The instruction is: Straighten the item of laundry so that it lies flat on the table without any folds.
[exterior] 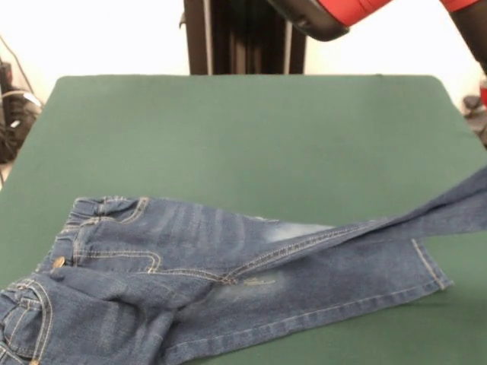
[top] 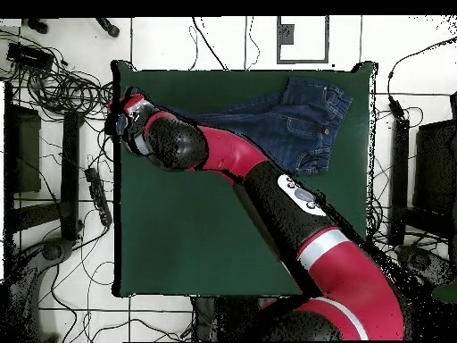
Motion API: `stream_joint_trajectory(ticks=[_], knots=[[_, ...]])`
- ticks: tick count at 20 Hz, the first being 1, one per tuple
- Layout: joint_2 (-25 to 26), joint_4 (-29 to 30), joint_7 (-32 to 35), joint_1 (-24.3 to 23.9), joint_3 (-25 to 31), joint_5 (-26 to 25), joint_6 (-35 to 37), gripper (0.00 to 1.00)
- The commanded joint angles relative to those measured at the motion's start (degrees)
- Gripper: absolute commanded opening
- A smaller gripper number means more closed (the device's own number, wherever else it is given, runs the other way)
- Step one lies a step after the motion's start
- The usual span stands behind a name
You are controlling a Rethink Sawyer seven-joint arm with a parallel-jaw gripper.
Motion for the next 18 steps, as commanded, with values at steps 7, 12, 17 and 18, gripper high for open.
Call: stream_joint_trajectory(ticks=[7, 12, 17, 18], knots=[[-1.3, 0.8, 10.2, 7.4, -12.0, 5.4, 1.9, 1.00], [-4.5, -0.9, 10.3, 9.8, -19.8, 6.3, 8.2, 1.00], [-4.6, -10.5, 7.1, 11.7, -29.0, 4.0, 21.3, 1.00], [-4.7, -11.3, 5.7, 11.0, -30.3, 2.8, 22.7, 1.00]])
